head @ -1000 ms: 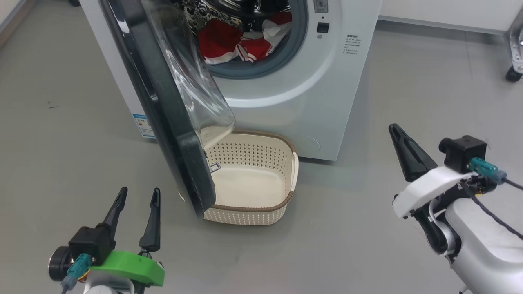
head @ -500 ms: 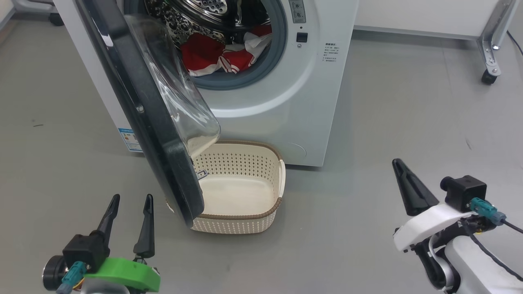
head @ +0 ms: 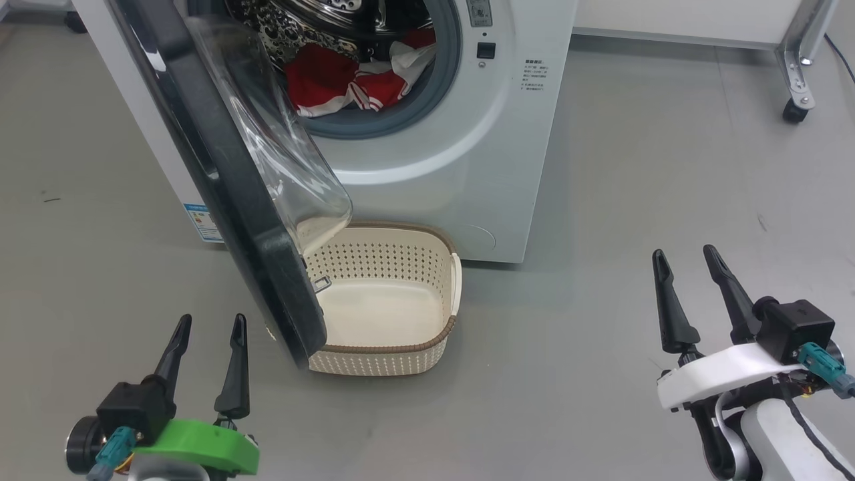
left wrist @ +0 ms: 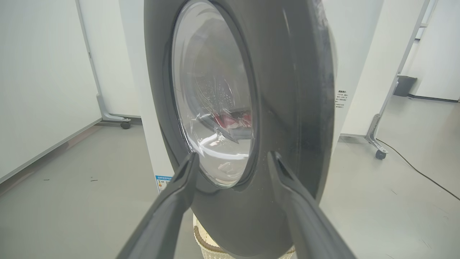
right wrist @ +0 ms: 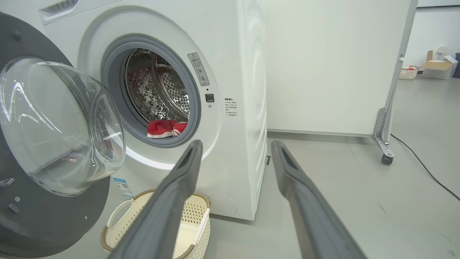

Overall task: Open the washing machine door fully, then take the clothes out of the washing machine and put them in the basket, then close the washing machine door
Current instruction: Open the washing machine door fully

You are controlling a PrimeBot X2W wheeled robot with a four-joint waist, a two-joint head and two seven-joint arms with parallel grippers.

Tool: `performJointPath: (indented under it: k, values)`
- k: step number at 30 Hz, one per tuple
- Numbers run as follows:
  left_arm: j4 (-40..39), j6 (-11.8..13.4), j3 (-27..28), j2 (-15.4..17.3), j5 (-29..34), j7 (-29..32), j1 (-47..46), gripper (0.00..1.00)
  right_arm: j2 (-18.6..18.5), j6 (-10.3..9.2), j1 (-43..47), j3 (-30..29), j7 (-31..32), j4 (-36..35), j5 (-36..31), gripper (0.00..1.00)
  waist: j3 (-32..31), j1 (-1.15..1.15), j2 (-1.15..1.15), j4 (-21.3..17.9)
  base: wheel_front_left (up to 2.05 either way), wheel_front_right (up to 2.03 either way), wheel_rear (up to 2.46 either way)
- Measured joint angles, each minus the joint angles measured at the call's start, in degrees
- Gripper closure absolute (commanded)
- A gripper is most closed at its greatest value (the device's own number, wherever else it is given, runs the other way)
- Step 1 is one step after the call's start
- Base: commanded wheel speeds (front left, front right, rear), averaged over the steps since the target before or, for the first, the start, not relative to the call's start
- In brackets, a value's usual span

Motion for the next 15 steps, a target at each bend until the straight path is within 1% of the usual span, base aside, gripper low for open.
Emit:
performJointPath:
  k: [3, 11, 15]
  values:
    - [0.0, 0.0, 0.0, 0.0, 0.0, 0.0, 0.0, 0.0, 1.0, 0.0, 0.9, -1.5, 0.0, -1.4, -1.6, 0.0, 0.1, 0.0, 0.0, 0.0, 0.0, 0.0, 0.0]
    - [0.0, 0.0, 0.0, -0.1, 0.4, 0.0, 0.0, 0.0, 3.3, 0.0, 3.8, -3.1, 0.0, -3.1, -4.3, 0.0, 0.4, 0.0, 0.0, 0.0, 0.0, 0.0, 0.0]
    - [0.0, 0.0, 0.0, -0.2, 0.4, 0.0, 0.0, 0.0, 3.9, 0.0, 4.8, -3.6, 0.0, -3.5, -5.5, 0.0, 0.5, 0.0, 0.0, 0.1, 0.0, 0.0, 0.0]
